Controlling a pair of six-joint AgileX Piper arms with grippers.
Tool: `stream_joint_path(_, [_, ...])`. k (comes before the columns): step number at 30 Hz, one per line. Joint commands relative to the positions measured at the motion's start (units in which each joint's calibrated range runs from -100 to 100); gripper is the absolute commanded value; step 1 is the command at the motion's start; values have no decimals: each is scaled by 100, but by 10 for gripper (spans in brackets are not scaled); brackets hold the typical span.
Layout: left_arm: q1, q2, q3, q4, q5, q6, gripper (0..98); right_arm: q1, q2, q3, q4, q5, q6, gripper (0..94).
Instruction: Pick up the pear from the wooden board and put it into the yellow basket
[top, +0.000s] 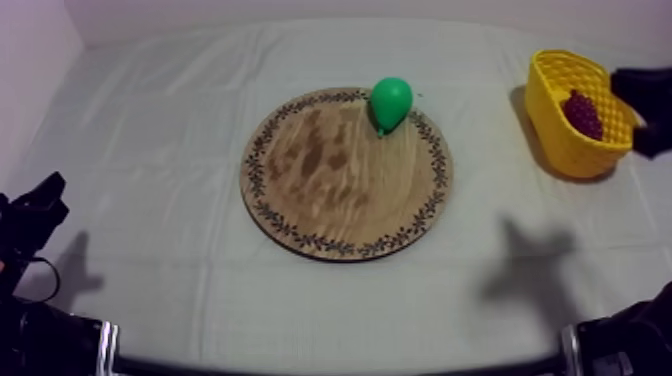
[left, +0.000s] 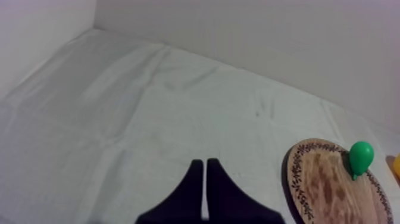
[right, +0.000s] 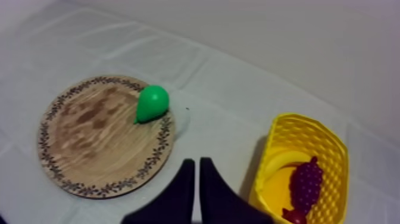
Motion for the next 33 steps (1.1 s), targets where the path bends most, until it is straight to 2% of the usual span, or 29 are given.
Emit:
stream_joint_path(1, [2,0,0,-2,-1,1,1,-346,1351,-1611,171,527,-333,6])
stream_joint_path(6, [2,0,0,-2,-1,1,1,-918,2751,-3241,643,1640,-913,6])
stream_joint_path(13, [2,0,0,-2,-1,1,1,-1289,4507,-4681,1037,2695,-1307,3])
stream_joint_path(24, [2,0,0,-2,-1,1,1,-1264,6683,-6722,933,4009,-1744,2])
stream_joint_path(33, [2,0,0,-2,-1,1,1,-1233,7952,-7582,861,4280,-2032,2])
